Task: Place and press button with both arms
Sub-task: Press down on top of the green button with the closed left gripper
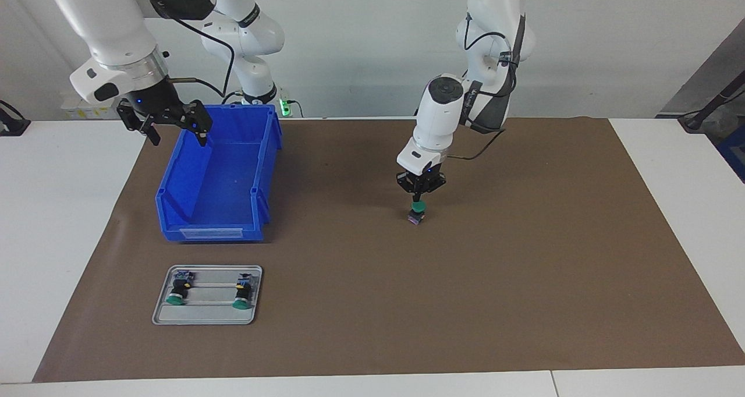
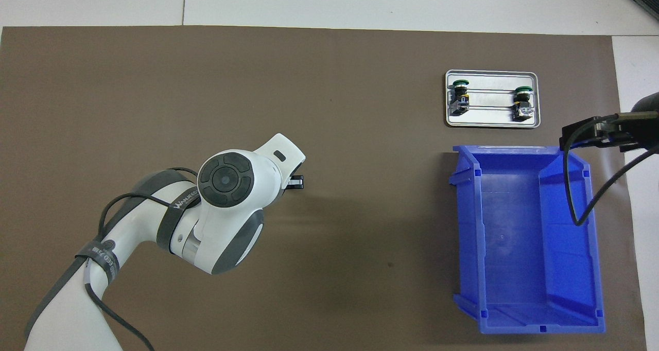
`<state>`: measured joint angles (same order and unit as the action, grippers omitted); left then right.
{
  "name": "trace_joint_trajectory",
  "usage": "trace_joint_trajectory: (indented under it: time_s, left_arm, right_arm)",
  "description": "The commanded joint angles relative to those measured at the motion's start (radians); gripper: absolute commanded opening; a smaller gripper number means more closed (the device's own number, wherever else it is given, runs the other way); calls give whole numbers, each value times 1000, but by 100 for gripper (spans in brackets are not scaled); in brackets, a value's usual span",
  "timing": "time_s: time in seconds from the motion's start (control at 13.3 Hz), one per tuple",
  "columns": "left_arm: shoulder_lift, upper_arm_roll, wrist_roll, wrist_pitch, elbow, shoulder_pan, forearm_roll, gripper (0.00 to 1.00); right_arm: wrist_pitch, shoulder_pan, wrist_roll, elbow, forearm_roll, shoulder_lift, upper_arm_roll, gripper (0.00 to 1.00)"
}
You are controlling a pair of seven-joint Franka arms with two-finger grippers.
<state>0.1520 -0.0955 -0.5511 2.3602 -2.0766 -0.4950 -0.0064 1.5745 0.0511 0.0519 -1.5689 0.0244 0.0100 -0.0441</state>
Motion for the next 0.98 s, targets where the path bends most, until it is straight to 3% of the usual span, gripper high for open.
trace_joint_trajectory:
  time_s: [0.0, 0.3, 0.53, 0.9]
  left_arm:
    - [-12, 10, -27, 47, -56, -11, 22, 0]
    - [-12, 11, -26, 103, -118, -16, 22, 0]
    - [-12, 11, -26, 90, -100, -16, 23, 0]
    - [20, 14, -18, -145, 152, 6, 23, 0]
  right_arm:
    - [4, -5, 6, -19, -4, -18, 6, 100]
    - [4, -5, 6, -20, -4, -18, 4, 100]
    - [4, -5, 6, -20, -4, -18, 4, 100]
    - [4, -5, 6, -19, -4, -18, 4, 100]
